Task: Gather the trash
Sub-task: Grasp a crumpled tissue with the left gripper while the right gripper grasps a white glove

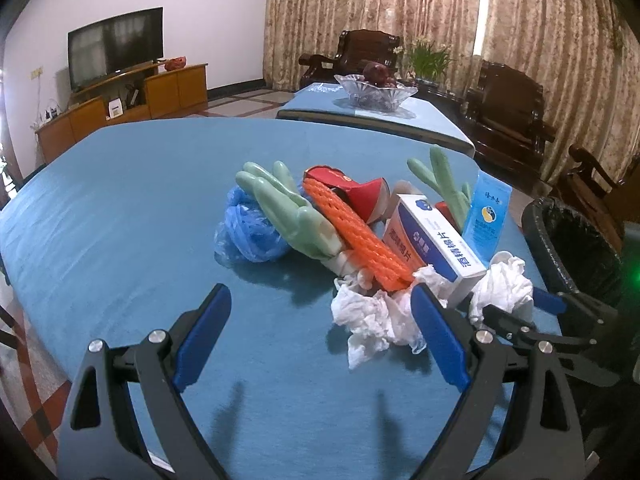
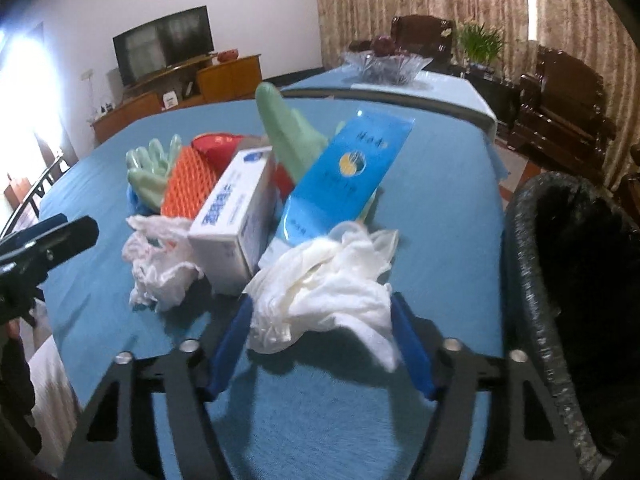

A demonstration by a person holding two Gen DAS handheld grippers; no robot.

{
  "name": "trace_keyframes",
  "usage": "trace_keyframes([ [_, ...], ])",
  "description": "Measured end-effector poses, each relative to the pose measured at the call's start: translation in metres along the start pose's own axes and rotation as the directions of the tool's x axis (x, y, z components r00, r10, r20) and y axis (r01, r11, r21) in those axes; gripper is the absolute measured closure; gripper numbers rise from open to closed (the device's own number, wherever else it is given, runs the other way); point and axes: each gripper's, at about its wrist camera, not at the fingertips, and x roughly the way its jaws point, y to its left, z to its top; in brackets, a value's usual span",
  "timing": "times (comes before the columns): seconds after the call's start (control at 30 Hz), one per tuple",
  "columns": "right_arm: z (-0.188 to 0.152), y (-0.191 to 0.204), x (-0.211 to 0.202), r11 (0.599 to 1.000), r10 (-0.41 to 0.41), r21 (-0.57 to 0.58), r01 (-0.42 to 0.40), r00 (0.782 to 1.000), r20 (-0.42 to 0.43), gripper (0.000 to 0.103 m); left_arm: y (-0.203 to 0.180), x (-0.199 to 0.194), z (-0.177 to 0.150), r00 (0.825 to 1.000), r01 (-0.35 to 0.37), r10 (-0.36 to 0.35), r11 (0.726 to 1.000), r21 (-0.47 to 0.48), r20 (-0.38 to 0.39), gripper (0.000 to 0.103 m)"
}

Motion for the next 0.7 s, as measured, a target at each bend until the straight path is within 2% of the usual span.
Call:
trace_keyframes([
  [0.1, 0.000, 0.001, -0.002, 0.999, 0.047, -0.006, -0.047, 0.999, -0.003, 0.065, -0.002, 0.002, -0.002, 1.000, 0.009, -0.009, 1.000, -0.003, -0.011, 0.015],
  [0.2, -0.001, -0.004, -0.007, 0.997, 0.081, -0.002, -0.082, 0.997, -0.007, 0.076, -0.008, 0.005, -0.005, 0.999, 0.019, -0.019, 1.000, -0.003, -0.026, 0.015],
  [0.43, 0.001, -0.014, -0.030, 0.998, 0.068, 0.008, -0.068, 0.997, 0.023, 0.078, -0.026, 0.020, -0.011, 0.997, 0.044, -0.043, 0.999, 0.016, -0.061, 0.015],
  [0.7, 0.003, -0.019, -0.037, 0.998, 0.065, 0.001, -0.065, 0.997, 0.032, 0.078, -0.039, 0.050, -0.019, 0.992, 0.051, -0.048, 0.998, 0.025, -0.120, 0.025],
])
